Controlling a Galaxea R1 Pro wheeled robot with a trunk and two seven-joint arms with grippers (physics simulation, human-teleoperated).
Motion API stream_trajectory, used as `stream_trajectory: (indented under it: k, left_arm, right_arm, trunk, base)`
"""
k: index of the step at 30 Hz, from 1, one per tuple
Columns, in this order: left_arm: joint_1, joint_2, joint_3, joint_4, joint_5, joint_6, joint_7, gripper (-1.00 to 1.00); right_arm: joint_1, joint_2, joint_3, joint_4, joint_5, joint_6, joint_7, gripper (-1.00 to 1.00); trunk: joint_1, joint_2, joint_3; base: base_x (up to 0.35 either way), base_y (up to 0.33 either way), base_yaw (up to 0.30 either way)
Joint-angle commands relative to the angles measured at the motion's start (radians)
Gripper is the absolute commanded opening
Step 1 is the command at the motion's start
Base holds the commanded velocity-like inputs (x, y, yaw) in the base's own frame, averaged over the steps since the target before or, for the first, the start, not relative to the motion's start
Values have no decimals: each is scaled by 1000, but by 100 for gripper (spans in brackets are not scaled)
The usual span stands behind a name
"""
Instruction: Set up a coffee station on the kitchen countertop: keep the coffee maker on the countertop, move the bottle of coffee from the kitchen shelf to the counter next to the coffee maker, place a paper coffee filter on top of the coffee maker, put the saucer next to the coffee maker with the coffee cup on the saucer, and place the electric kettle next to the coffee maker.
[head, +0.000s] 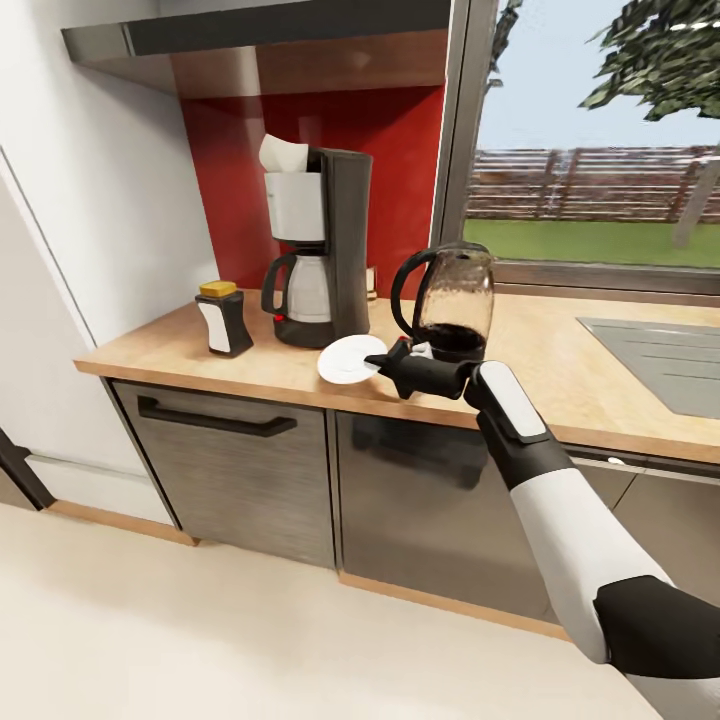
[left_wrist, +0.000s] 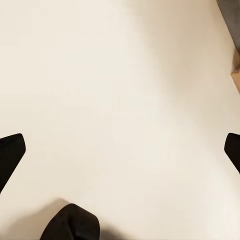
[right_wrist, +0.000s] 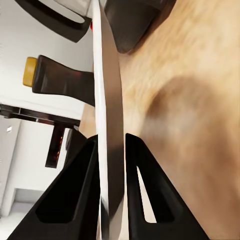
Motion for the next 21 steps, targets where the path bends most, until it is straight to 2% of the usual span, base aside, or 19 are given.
stream_trajectory:
  k: [1,11,14,21]
  left_arm:
    - [0,0,5,0,5,10,-4,100]
    - [0,-1,3,0,5,10,-3,100]
    - [0,-1,2,-1,5,10,-3,100]
    - [0,-2,1,-1,5,10,-3,100]
  right_arm:
    - [-1,0,0,-1,-13,-1,-9,-100]
    - [-1,2,-1,-1,-13,-1,-9,-100]
    - [0,2,-1,-1,-13,-1,-9,-100]
    - [-1,2,-2,-1,-13,0,-9,-100]
  trunk:
    - [0,0,-1]
    - [0,0,-1]
    - [11,-21,-10]
    - [11,-21,-10]
  base:
    - [48,46,0]
    - [20,15,0]
    - [0,0,0]
    - [0,0,0]
